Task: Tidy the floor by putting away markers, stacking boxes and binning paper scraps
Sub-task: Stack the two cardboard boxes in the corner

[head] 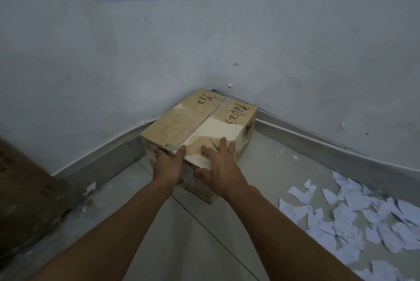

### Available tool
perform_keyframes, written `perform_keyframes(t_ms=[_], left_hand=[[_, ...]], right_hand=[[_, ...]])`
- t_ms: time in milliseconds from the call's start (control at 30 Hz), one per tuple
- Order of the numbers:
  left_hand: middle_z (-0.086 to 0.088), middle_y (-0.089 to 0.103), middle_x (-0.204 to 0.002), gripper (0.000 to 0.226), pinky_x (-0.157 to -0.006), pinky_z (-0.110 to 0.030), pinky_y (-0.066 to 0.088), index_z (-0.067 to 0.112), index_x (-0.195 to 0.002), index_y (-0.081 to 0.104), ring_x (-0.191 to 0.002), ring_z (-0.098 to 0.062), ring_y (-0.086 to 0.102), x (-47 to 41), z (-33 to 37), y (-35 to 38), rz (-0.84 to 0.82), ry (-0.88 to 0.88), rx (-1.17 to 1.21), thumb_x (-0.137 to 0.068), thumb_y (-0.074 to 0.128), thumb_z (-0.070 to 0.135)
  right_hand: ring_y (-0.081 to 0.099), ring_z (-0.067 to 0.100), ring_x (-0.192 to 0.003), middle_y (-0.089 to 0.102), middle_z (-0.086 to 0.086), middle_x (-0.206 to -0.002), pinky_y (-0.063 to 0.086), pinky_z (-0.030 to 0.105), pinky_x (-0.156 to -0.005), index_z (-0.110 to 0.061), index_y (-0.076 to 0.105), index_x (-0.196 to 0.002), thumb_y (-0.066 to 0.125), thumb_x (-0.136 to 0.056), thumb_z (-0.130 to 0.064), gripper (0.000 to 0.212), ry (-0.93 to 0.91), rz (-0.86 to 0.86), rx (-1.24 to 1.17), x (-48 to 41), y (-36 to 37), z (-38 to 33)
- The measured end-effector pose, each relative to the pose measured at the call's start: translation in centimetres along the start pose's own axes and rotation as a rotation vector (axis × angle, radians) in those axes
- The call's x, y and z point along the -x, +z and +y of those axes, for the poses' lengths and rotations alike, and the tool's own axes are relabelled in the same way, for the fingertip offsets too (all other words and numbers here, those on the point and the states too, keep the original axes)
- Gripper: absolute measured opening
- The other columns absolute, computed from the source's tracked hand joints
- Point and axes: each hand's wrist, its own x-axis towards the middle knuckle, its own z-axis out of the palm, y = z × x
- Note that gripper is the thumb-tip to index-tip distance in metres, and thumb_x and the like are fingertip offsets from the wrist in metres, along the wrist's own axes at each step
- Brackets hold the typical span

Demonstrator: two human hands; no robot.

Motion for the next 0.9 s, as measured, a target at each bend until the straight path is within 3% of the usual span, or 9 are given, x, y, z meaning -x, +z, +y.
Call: perform_keyframes(t_ms=[133,267,467,567,667,733,800,900], left_hand=[[-0.012,0.051,-0.14,0.068,-0.073,-0.046,0.061,0.018,-0.149,0.031,-0.111,-0.035,0.059,-1.3,0.6,1.0,0.028,0.016,0.104,-0.093,0.062,0.041],[-0.011,0.053,-0.139,0.065,-0.08,-0.055,0.059,0.019,-0.146,0.037,-0.115,-0.038,0.059,-1.7,0.5,1.7,0.075,0.047,0.121,-0.092,0.064,0.041],[-0.008,0.05,-0.139,0.072,-0.085,-0.05,0.059,0.013,-0.142,0.042,-0.115,-0.033,0.058,-0.2,0.1,2.0,0.103,-0.06,0.24,-0.085,0.07,0.047],[-0.008,0.051,-0.141,0.072,-0.09,-0.049,0.057,0.014,-0.143,0.041,-0.117,-0.032,0.057,1.3,-0.1,2.4,0.072,-0.064,0.192,-0.085,0.071,0.046],[-0.01,0.05,-0.143,0.066,-0.094,-0.037,0.049,0.016,-0.142,0.043,-0.12,-0.032,0.056,3.3,0.3,2.8,0.153,0.011,0.057,-0.087,0.069,0.042],[-0.011,0.047,-0.143,0.061,-0.09,-0.035,0.047,0.016,-0.14,0.043,-0.12,-0.033,0.054,4.9,1.0,2.9,0.203,0.08,-0.079,-0.087,0.068,0.034],[-0.009,0.047,-0.141,0.055,-0.094,-0.04,0.049,0.018,-0.137,0.045,-0.119,-0.032,0.054,6.5,1.5,3.0,0.193,0.178,-0.198,-0.087,0.066,0.027],[-0.003,0.06,-0.123,0.024,-0.089,-0.039,0.051,0.022,-0.115,0.061,-0.108,-0.027,0.06,8.9,2.4,3.5,0.085,0.356,-0.253,-0.09,0.061,0.023]], right_hand=[[-0.022,0.045,-0.146,-0.013,0.02,-0.163,0.023,0.051,-0.116,-0.025,0.037,-0.148,0.062,-0.096,-0.031,0.059,0.024,-0.008,-0.028,-1.9,0.0,-0.1],[-0.025,0.047,-0.144,-0.016,0.022,-0.162,0.023,0.052,-0.115,-0.022,0.042,-0.143,0.063,-0.096,-0.027,0.052,0.035,-0.003,-0.043,-2.8,0.3,0.1],[-0.028,0.042,-0.144,-0.014,0.019,-0.163,0.01,0.049,-0.119,-0.022,0.039,-0.148,0.068,-0.091,-0.029,0.065,0.006,0.025,-0.173,-2.5,0.8,0.9],[-0.024,0.036,-0.147,-0.006,0.019,-0.164,0.005,0.047,-0.12,-0.02,0.042,-0.147,0.068,-0.09,-0.038,0.066,-0.022,0.062,-0.223,-1.3,0.5,1.4],[-0.01,0.033,-0.151,0.005,0.017,-0.165,0.007,0.045,-0.121,-0.018,0.042,-0.148,0.058,-0.096,-0.039,0.058,-0.011,0.105,-0.296,-0.1,-0.3,1.6],[0.015,0.032,-0.15,0.03,0.017,-0.158,0.021,0.043,-0.12,-0.013,0.049,-0.144,0.051,-0.101,-0.031,0.047,-0.028,0.163,-0.285,0.7,-1.3,1.9],[0.048,0.03,-0.131,0.058,0.014,-0.135,0.041,0.04,-0.106,-0.009,0.063,-0.128,0.051,-0.1,-0.021,0.033,-0.061,0.251,-0.219,1.6,-2.8,2.4],[0.063,0.027,-0.107,0.072,0.006,-0.112,0.051,0.043,-0.092,-0.014,0.072,-0.108,0.054,-0.096,-0.021,0.023,-0.04,0.297,-0.145,3.5,-4.9,3.4]])
